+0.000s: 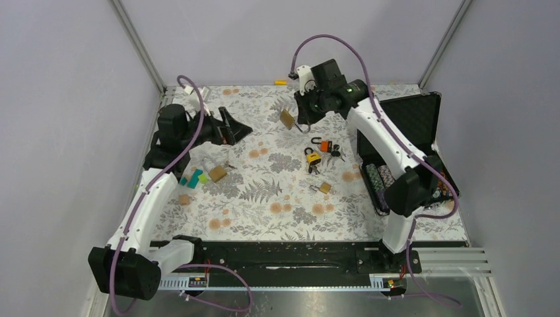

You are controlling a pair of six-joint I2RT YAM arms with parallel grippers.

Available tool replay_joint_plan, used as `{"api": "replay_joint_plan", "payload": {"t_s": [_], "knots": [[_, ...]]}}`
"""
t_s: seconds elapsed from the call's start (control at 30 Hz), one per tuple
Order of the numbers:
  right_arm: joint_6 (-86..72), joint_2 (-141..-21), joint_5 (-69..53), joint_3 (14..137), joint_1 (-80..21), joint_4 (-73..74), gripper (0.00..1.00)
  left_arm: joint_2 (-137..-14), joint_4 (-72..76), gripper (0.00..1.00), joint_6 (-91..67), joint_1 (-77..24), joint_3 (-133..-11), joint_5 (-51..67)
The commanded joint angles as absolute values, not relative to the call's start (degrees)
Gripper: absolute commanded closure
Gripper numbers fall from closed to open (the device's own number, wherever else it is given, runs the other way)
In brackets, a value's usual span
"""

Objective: Lock with the key
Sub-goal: Pick up the lock from the center of the board.

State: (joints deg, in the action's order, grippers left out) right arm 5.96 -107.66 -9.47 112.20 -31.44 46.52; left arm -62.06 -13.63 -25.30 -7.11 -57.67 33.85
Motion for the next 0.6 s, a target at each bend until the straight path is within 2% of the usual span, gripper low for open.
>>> {"api": "replay_joint_plan", "payload": {"t_s": [0.0,0.17,0.27,0.4,0.57], "knots": [[10.3,-98.51,-27.14,113.04,-31.79,48.77,1.0,-61.57,-8.0,0.01,-16.18,-10.69,-63.7,44.24],[13.65,-92.6,-35.17,112.21,-33.17,52.41,1.0,-63.7,-8.39,0.01,-15.46,-11.01,-68.99,52.89],[13.84,-89.97,-36.5,112.23,-34.48,53.16,1.0,-65.07,-8.66,0.01,-15.53,-13.13,-70.93,53.77],[15.38,-88.85,-38.11,114.65,-36.84,56.57,1.0,-65.53,-10.01,0.01,-13.18,-15.34,-70.16,53.09],[17.42,-89.84,-39.72,119.4,-38.93,61.96,1.0,-67.2,-10.79,0.01,-13.49,-16.06,-71.28,62.15]]}}
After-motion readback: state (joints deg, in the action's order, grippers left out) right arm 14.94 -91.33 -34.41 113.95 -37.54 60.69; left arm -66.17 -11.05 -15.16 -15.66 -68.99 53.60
